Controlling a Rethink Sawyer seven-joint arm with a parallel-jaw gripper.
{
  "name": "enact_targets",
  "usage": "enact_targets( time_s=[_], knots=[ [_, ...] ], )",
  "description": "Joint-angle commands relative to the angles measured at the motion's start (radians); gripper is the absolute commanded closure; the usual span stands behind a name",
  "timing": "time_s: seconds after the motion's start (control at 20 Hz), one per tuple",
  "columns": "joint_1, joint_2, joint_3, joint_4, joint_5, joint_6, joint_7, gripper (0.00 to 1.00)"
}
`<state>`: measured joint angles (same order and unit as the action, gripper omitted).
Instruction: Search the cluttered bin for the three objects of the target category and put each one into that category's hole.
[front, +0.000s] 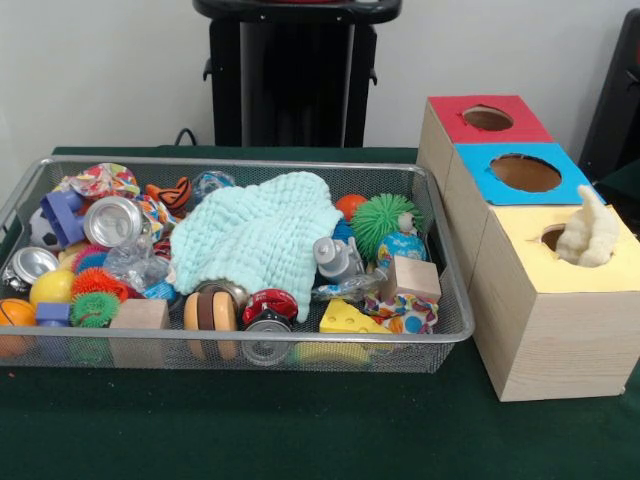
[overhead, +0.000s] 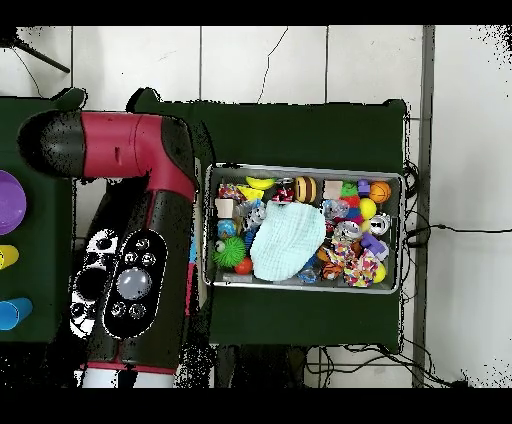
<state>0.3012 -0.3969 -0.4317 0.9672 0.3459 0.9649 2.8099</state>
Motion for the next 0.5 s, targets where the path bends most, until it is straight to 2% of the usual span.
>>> enact_targets(
  time_s=[0.05, 0.5],
  knots=[
    [-0.083, -0.015, 0.055, 0.054, 0.012, 0.08, 0.114, 1.0],
    [-0.082, 0.012, 0.088, 0.126, -0.004, -0.053, 0.097, 1.0]
  ],
)
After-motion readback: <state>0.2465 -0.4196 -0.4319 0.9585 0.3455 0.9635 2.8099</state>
